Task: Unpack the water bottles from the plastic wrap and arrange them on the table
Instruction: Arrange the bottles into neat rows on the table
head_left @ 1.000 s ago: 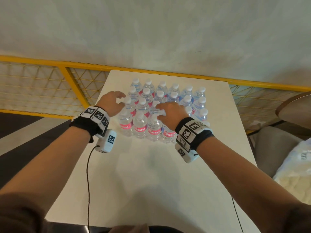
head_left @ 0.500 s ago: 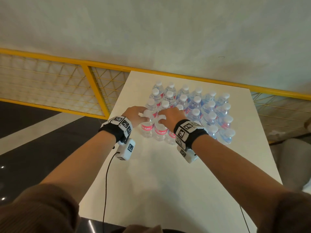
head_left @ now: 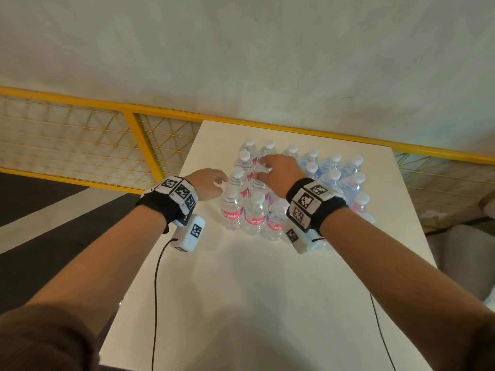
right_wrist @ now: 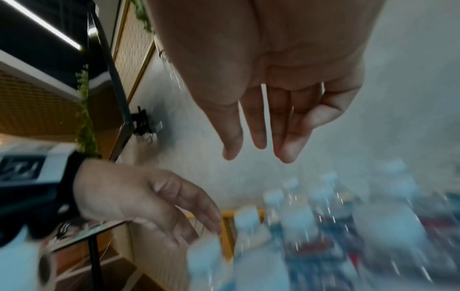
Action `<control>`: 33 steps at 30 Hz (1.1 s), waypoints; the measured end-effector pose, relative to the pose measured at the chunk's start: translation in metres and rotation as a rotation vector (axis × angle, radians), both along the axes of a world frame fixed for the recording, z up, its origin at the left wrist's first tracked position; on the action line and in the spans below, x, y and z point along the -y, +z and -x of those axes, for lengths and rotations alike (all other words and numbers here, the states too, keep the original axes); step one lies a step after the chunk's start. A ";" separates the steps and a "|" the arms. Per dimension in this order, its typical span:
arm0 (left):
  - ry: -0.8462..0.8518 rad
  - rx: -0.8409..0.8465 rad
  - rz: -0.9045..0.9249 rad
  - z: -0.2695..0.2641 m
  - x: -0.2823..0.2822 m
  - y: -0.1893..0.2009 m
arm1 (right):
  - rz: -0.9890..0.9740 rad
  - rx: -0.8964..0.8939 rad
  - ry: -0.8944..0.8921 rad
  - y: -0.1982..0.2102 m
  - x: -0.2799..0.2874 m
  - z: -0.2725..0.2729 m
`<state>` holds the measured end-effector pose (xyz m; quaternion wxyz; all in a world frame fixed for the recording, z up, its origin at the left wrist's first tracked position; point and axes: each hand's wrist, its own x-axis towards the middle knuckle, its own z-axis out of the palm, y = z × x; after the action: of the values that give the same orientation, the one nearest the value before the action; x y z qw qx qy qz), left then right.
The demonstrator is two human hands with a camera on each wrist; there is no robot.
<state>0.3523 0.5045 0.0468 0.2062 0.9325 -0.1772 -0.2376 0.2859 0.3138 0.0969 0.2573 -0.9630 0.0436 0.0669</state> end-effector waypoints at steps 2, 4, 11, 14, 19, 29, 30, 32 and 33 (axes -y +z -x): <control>0.051 0.123 0.053 -0.014 0.003 0.014 | 0.044 0.046 -0.021 0.019 0.008 -0.019; 0.050 0.194 0.055 -0.024 0.012 0.024 | 0.161 0.013 0.005 0.030 0.011 -0.036; -0.154 0.170 -0.207 -0.039 0.058 0.026 | 0.419 -0.270 0.161 0.006 -0.006 -0.066; -0.159 0.153 -0.218 -0.043 0.066 0.026 | 0.465 -0.254 0.199 -0.007 -0.008 -0.075; -0.186 0.161 -0.247 -0.045 0.073 0.028 | 0.492 -0.245 0.219 -0.019 -0.009 -0.080; -0.193 0.157 -0.210 -0.047 0.069 0.028 | 0.488 -0.223 0.262 -0.029 -0.008 -0.084; -0.191 0.158 -0.204 -0.047 0.070 0.028 | 0.494 -0.219 0.265 -0.029 -0.008 -0.084; -0.187 0.156 -0.196 -0.046 0.070 0.028 | 0.506 -0.212 0.268 -0.030 -0.008 -0.084; -0.188 0.153 -0.193 -0.046 0.070 0.029 | 0.506 -0.209 0.267 -0.030 -0.007 -0.083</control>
<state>0.3984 0.4344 0.0753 0.0783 0.9428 -0.2552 -0.1999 0.3693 0.3207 0.0666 -0.0078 -0.9816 -0.0418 0.1860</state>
